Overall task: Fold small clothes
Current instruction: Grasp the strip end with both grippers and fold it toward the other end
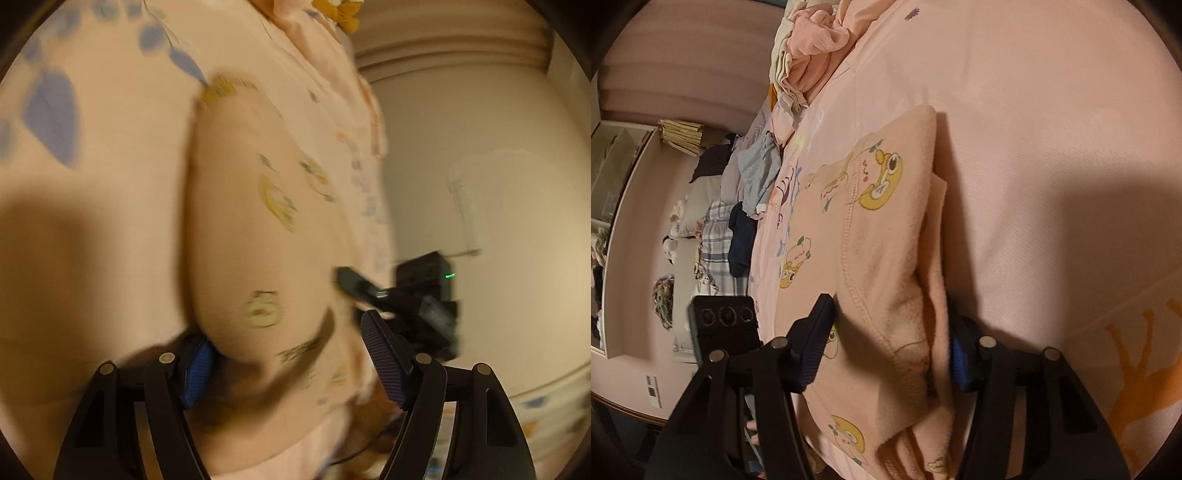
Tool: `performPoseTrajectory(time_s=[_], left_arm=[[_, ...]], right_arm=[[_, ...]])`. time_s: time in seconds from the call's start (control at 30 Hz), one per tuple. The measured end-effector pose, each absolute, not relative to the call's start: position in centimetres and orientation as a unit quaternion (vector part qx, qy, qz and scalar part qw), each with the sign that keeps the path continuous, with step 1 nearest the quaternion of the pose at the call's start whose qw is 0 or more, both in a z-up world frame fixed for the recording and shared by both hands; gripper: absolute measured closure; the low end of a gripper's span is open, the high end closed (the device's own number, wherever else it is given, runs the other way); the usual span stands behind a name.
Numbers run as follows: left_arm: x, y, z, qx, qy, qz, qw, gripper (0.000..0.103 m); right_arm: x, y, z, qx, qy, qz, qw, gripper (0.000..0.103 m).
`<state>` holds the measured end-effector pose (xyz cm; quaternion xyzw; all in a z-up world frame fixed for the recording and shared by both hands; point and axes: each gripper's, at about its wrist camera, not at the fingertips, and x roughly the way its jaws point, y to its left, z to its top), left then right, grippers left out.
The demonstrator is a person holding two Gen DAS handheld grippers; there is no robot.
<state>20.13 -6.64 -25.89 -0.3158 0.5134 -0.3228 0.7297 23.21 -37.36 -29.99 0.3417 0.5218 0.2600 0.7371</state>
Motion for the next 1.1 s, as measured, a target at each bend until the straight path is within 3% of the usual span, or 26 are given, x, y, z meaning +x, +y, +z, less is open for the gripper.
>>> performPoseTrajectory(time_s=[0.07, 0.13, 0.23, 0.33, 0.43, 0.53, 0.6, 0.77, 1.1], left_arm=[[20.2, -6.7, -24.2, -0.249, 0.492, -0.295, 0.780, 0.027], [20.7, -6.5, -23.8, -0.270, 0.451, -0.294, 0.798, 0.027], [23.0, -7.6, -26.3, -0.301, 0.506, -0.333, 0.736, 0.029], [22.4, -6.6, -26.5, -0.311, 0.498, -0.345, 0.733, 0.039], [22.7, -5.8, -27.4, -0.329, 0.505, -0.337, 0.723, 0.060], [22.5, -5.9, -27.5, -0.317, 0.506, -0.330, 0.731, 0.066], [21.9, -5.9, -27.3, -0.291, 0.504, -0.315, 0.750, 0.068], [20.8, -7.5, -27.2, -0.246, 0.480, -0.282, 0.793, 0.069], [20.2, -7.6, -27.2, -0.253, 0.461, -0.265, 0.808, 0.069]], right_arm=[[23.4, -37.4, -30.0, 0.341, 0.524, 0.263, 0.735, 0.049], [23.5, -37.4, -30.0, 0.339, 0.528, 0.264, 0.733, 0.049], [23.6, -37.2, -29.9, 0.337, 0.527, 0.258, 0.736, 0.049], [23.8, -37.0, -29.9, 0.333, 0.523, 0.250, 0.743, 0.051], [24.2, -36.8, -29.9, 0.322, 0.520, 0.250, 0.750, 0.055], [24.6, -36.4, -30.0, 0.310, 0.521, 0.240, 0.758, 0.063], [24.6, -35.9, -29.8, 0.286, 0.520, 0.230, 0.771, 0.069], [23.6, -32.6, -28.5, 0.159, 0.491, 0.176, 0.838, 0.071], [23.9, -33.2, -28.9, 0.180, 0.481, 0.178, 0.839, 0.071]])
